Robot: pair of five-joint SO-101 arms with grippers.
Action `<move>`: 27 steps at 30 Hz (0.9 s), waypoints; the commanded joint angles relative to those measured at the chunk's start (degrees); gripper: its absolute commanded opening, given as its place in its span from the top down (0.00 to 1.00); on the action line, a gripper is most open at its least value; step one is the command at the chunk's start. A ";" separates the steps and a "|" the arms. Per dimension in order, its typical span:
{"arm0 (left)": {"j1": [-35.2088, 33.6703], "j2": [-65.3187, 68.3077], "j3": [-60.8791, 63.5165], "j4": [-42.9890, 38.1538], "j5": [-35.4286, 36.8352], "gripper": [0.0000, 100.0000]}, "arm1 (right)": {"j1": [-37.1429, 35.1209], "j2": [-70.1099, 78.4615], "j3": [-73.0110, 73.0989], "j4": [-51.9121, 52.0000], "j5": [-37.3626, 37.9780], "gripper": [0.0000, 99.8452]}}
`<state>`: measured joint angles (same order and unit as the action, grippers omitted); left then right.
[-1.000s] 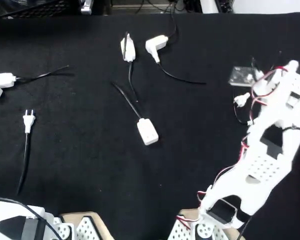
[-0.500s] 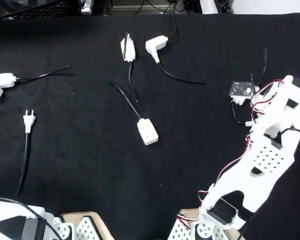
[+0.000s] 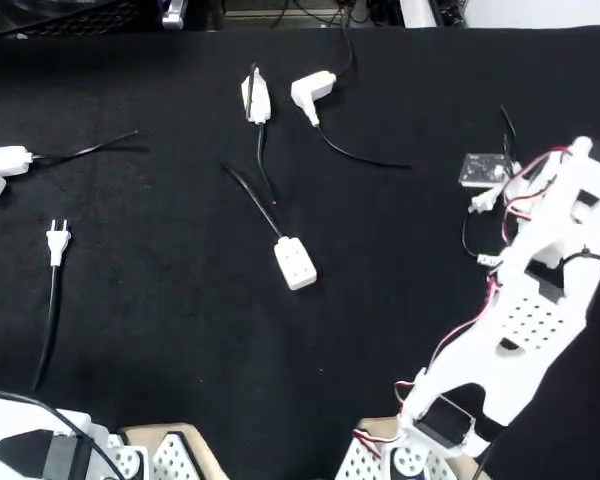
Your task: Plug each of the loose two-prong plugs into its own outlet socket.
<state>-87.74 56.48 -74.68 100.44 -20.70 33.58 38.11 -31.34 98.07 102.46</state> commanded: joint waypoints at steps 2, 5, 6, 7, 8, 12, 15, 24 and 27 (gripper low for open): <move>1.01 -3.43 -0.75 0.44 -0.09 0.72 | -5.01 -9.36 -1.80 2.73 -4.57 0.89; 1.01 -3.34 -0.57 0.44 -0.18 0.72 | -8.18 -13.41 -0.84 2.81 -9.23 0.96; 1.01 -3.34 -0.48 0.44 -0.18 0.72 | -8.70 -14.37 0.04 2.73 -9.93 0.98; 1.01 -3.34 -0.48 0.44 -0.18 0.72 | -9.05 -14.90 1.01 2.73 -10.55 0.99; 1.01 -3.34 -0.48 0.44 -0.18 0.72 | -9.14 -14.99 2.15 2.73 -11.34 0.97; 1.10 -3.25 -0.48 0.44 -0.18 0.72 | -8.09 -14.99 5.93 2.29 -14.77 0.85; 1.45 -3.25 -0.48 0.44 -0.26 0.72 | -5.89 -14.99 9.01 -0.79 -14.68 0.80; 1.45 -3.25 -0.48 0.44 -0.26 0.72 | 0.70 -14.99 21.49 -10.55 -8.53 0.80; 1.45 -3.25 -0.48 0.44 -0.26 0.72 | 0.62 -14.99 26.15 -14.24 -8.44 0.80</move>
<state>-86.95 56.48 -74.68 100.44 -20.70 33.41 26.24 -7.78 86.73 93.14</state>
